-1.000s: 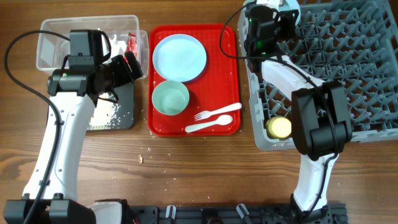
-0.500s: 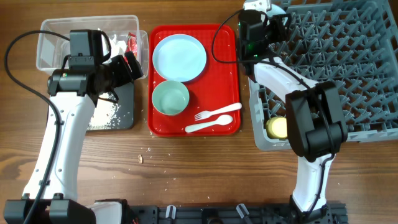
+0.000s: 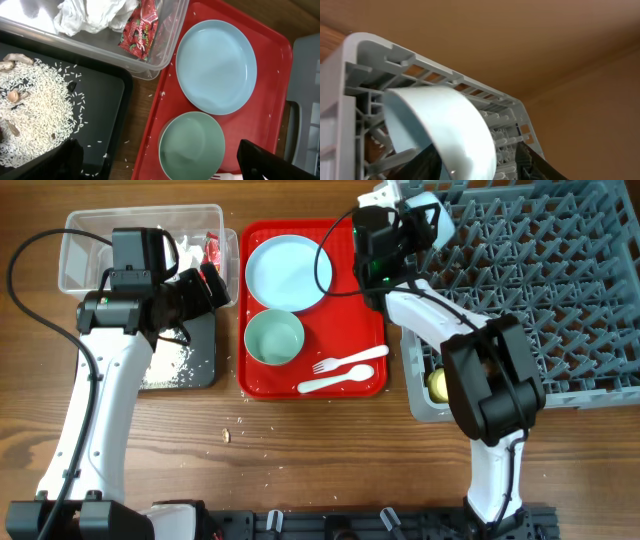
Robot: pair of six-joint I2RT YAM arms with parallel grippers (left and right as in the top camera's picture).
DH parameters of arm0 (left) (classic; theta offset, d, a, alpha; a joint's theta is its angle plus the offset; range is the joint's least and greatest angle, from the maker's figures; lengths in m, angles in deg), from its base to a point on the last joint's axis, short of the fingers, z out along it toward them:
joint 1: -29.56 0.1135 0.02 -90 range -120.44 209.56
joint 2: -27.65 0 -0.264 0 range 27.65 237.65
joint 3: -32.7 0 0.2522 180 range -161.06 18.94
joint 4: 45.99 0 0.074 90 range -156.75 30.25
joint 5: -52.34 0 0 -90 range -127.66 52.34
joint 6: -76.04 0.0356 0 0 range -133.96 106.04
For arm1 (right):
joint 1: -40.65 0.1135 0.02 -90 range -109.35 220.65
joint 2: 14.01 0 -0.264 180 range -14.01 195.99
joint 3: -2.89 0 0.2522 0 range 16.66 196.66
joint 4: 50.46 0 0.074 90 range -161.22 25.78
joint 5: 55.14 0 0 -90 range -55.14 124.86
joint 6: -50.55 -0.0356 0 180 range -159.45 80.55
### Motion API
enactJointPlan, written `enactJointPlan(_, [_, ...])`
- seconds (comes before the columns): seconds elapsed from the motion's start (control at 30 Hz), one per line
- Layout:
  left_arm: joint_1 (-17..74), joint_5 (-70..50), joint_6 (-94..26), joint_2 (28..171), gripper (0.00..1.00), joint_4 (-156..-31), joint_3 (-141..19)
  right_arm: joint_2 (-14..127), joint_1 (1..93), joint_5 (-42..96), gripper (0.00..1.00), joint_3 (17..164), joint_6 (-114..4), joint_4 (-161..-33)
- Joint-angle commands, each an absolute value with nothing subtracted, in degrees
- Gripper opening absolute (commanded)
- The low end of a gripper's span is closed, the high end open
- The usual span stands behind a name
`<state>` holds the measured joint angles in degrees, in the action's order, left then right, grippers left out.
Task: Sort waste into correct bins and load items into the dishwasher rack
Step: 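Grasp the light-blue bowl with the right gripper and place it in the rack, then grasp the green bowl with the right gripper and lift it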
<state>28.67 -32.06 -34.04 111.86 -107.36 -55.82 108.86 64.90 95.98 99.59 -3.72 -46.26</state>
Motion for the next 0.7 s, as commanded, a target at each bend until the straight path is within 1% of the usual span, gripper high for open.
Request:
enactJointPlan(0.0, [28.98,-32.41,-34.15,112.18,1.00,-107.39,-56.28,110.06,65.53,96.57,0.52,99.64,-3.44,-46.09])
enactJointPlan(0.03, [28.98,-32.41,-34.17,112.18,1.00,-107.39,-56.28,110.06,65.62,96.60,0.56,99.64,-3.53,-46.09])
enactJointPlan(0.17, [28.98,-32.41,-34.17,112.18,1.00,-107.36,-56.28,109.52,66.93,96.33,0.82,99.64,-6.48,-46.11])
enactJointPlan(0.2, [28.98,-32.41,-34.17,112.18,1.00,-107.39,-56.28,109.17,67.41,95.61,0.86,99.64,-6.94,-46.30])
enactJointPlan(0.27, [28.98,-32.41,-34.15,112.18,1.00,-107.36,-56.28,108.03,68.57,93.21,0.89,99.64,-8.60,-47.53])
enactJointPlan(0.33, [28.98,-32.41,-34.15,112.18,1.00,-107.39,-56.28,106.61,69.77,90.61,0.90,99.64,-11.35,-49.50])
enactJointPlan(0.43, [28.98,-32.41,-34.15,112.18,1.00,-107.39,-56.28,103.00,72.29,80.77,0.90,99.64,-21.21,-58.92])
enactJointPlan(0.47, [28.98,-32.39,-34.15,112.18,1.00,-107.39,-56.28,101.76,73.01,75.59,0.90,99.64,-25.36,-63.24])
enactJointPlan(0.53, [28.98,-32.41,-34.17,112.18,1.00,-107.39,-56.28,98.00,74.54,55.00,0.90,99.64,-39.77,-75.68])
enactJointPlan(0.57, [28.98,-32.41,-34.15,112.18,1.00,-107.39,-56.28,97.01,74.56,46.78,0.91,99.64,-44.25,-79.18])
enactJointPlan(0.6, [28.98,-32.41,-34.17,112.18,1.00,-107.36,-56.28,96.14,74.49,37.78,0.90,99.64,-49.10,-82.85])
enactJointPlan(0.67, [28.98,-32.41,-34.17,112.18,1.00,-107.39,-56.28,96.03,74.06,27.40,0.90,99.64,-57.25,-87.11])
